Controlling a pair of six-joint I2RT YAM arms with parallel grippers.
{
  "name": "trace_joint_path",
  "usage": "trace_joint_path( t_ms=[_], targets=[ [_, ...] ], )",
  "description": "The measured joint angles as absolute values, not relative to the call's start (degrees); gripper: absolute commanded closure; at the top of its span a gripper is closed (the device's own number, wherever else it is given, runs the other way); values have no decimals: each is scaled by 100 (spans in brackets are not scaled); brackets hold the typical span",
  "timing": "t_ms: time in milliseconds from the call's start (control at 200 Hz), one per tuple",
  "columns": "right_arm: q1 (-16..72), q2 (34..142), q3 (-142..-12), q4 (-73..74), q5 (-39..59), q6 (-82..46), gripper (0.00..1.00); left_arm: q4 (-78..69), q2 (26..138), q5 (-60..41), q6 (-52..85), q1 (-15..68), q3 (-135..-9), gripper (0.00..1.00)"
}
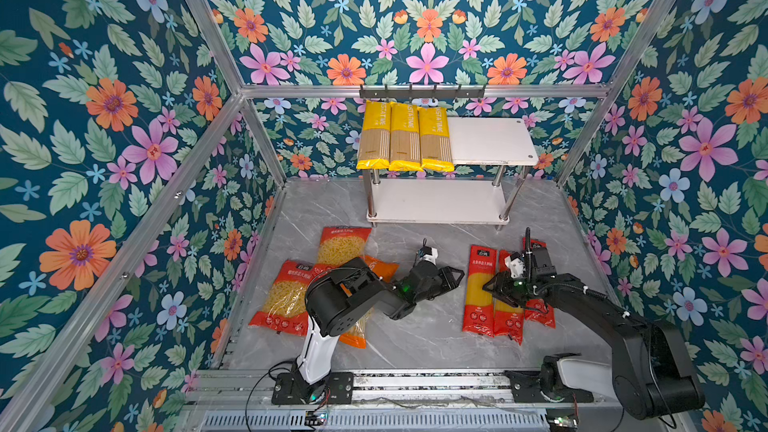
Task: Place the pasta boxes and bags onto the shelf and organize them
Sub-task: 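Grasp the nearest red spaghetti pack with the right gripper while the left approaches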
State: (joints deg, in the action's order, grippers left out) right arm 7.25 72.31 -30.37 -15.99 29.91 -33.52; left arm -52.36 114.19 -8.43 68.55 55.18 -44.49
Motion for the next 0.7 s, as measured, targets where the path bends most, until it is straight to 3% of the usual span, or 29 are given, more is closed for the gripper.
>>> trace_joint_path(
  t_ms=[175,375,700],
  targets=[
    [672,7157,-3044,-1649,2786,-3411,46,-5168,11467,-849,6855,5535,-4510,48],
    [666,7487,-2928,-1282,2899,-3411,52,-5022,11734,-1044,6825,5572,-4912,52],
    [696,7546,-2823,-873,3068,-3465,77,-4670,11697,-1181,6534,5577,-5238,52]
  ],
)
